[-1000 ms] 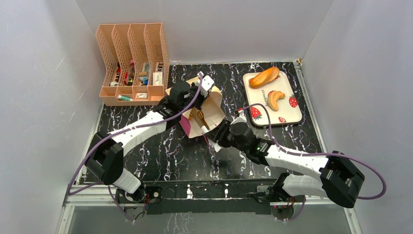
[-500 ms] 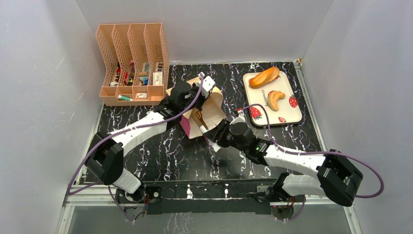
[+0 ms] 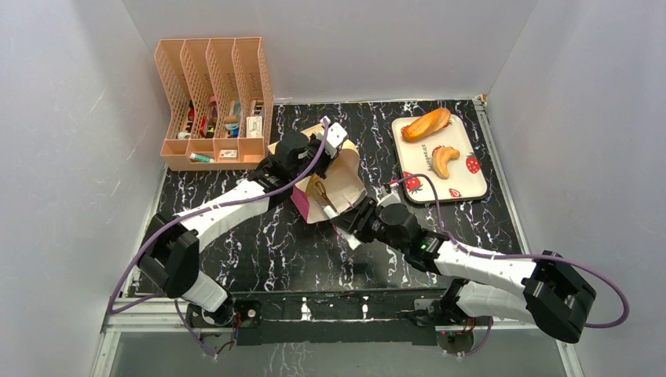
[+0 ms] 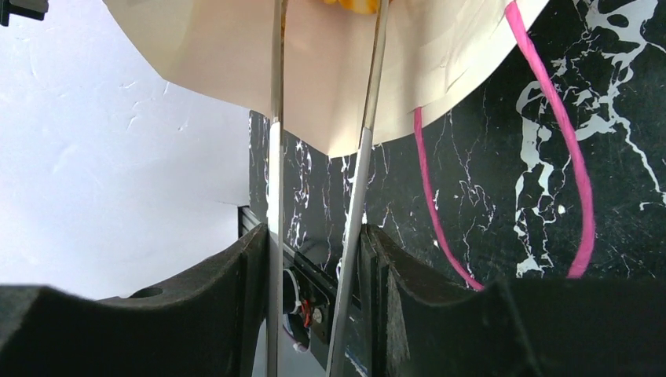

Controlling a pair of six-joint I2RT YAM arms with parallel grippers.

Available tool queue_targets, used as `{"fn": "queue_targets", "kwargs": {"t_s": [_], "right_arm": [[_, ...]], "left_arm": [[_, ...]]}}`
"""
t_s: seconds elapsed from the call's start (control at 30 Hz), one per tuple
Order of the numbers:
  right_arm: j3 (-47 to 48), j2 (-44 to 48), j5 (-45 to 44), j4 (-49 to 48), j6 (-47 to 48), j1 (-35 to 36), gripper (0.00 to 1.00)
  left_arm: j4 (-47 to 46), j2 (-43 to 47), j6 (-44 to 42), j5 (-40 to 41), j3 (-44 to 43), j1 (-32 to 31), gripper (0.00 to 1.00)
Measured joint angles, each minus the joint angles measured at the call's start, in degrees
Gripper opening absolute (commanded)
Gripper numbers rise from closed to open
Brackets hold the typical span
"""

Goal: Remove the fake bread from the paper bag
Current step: Take out the fake bread from the paper bag.

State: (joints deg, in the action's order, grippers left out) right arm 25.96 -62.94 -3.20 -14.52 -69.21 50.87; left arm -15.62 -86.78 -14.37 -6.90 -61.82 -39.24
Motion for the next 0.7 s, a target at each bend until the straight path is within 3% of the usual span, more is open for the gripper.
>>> {"fn": "queue_targets", "kwargs": {"t_s": [0.7], "right_arm": [[-0.3, -3.0, -0.7, 0.0, 1.6, 0.0, 0.45]], "left_arm": [[0.5, 0.0, 0.0, -0.2, -0.1, -0.7, 0.0]]}}
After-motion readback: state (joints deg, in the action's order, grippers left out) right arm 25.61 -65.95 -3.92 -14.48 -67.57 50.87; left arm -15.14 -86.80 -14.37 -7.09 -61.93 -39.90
